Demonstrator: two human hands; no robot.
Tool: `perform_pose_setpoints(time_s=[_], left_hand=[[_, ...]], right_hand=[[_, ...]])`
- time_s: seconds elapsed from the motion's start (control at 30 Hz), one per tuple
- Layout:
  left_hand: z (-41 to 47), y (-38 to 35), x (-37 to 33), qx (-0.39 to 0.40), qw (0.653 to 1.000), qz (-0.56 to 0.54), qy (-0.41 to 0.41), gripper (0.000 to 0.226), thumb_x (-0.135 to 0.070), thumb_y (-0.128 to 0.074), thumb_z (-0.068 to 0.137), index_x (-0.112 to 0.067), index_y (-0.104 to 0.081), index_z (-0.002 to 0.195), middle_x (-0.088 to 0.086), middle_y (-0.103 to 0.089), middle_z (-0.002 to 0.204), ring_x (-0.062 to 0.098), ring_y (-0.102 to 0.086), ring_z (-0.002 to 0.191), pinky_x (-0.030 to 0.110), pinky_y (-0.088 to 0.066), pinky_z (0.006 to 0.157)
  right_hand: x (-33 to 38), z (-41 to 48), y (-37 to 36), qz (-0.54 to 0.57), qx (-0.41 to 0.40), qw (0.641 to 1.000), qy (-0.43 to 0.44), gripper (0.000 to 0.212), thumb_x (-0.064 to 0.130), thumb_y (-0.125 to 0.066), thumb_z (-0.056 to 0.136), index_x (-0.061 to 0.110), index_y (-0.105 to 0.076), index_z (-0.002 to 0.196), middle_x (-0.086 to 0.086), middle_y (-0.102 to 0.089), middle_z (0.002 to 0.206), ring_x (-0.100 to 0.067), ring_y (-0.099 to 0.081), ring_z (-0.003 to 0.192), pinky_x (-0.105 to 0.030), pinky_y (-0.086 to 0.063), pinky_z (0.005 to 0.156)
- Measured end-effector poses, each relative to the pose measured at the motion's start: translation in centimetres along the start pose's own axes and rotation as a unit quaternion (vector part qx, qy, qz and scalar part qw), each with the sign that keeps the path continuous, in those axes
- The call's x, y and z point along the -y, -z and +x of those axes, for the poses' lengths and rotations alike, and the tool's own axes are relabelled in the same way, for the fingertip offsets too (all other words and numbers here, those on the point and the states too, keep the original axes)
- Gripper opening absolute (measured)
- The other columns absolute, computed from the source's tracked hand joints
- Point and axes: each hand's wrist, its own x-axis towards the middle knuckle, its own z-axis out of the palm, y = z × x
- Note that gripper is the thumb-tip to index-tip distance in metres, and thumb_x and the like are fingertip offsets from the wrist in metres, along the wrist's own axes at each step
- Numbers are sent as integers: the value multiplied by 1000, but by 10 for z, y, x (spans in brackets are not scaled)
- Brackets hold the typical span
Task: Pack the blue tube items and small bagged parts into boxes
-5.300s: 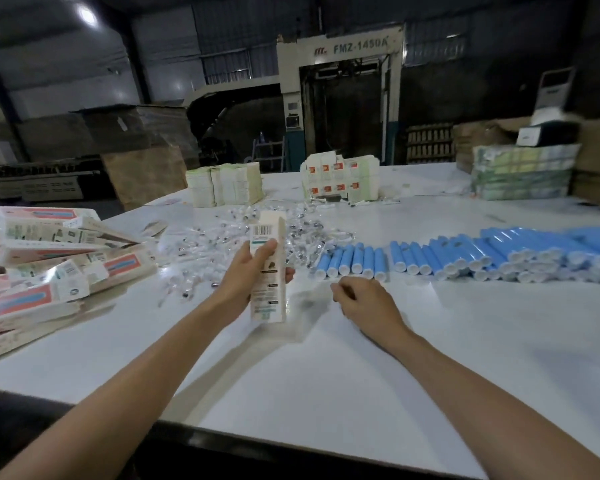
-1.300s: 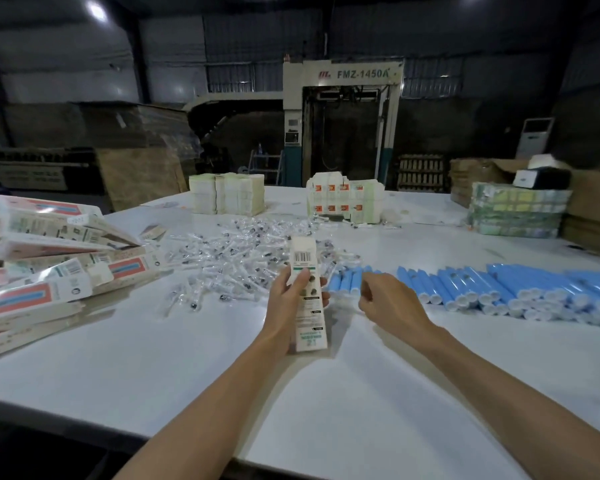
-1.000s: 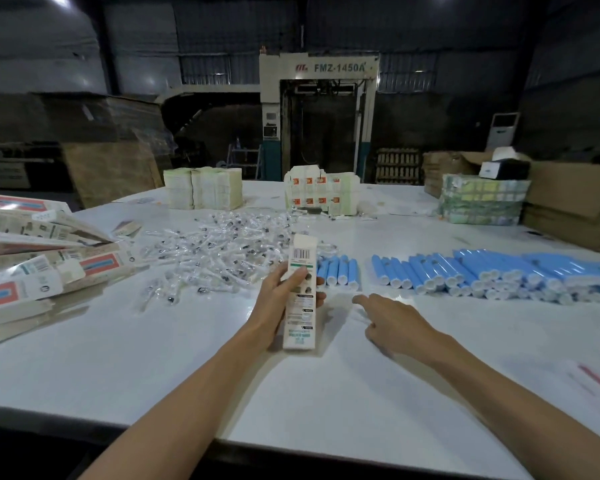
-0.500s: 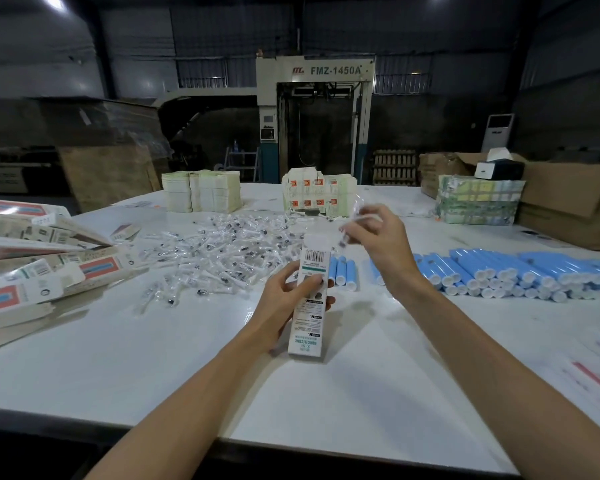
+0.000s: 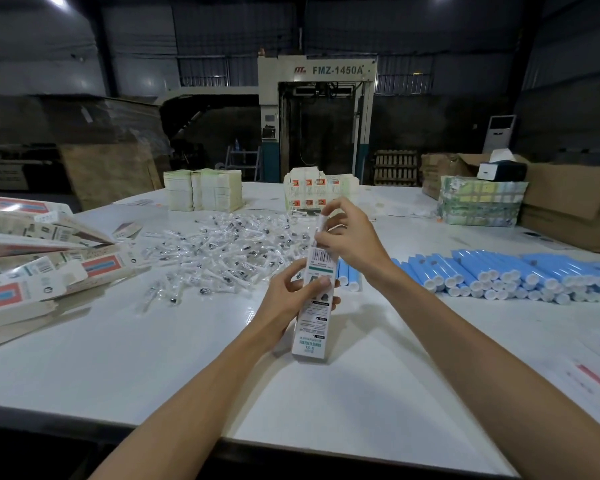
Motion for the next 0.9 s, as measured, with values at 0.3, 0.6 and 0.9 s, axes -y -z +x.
perform_pose_setpoints(time_s=[0.3,0.6,0.9], left_hand=[[1,-1,2,3,1000,13,-8,47,-41,-87,92,-29,-69,133,18,-79,119,45,-79,101,48,-65,89],[-2,-4,1,-12,1000,-2,-29,45,-33,-84,96,-27,-67,138,9,-73,133,44,-77,109,59,-62,96],[-4,-6,-6,-10,995,65,-71,77,-37,-83,95,-59,-40,154,3,-77,130,30,-76,116,52,-62,98]], right_hand=[[-17,-11,-3,-173,20,983,63,11,20,-63,102,14,-72,99,3,-59,106,-18,-48,114,-20,-44,90],[-58,-49,-2,26,-14,1000,9,34,24,-66,102,30,-52,133,9,-68,119,-5,-65,109,-21,-53,86],[-68,-62,-3,122,5,993,8,41,19,-67,103,33,-60,141,9,-70,117,-9,-66,113,-21,-56,89]])
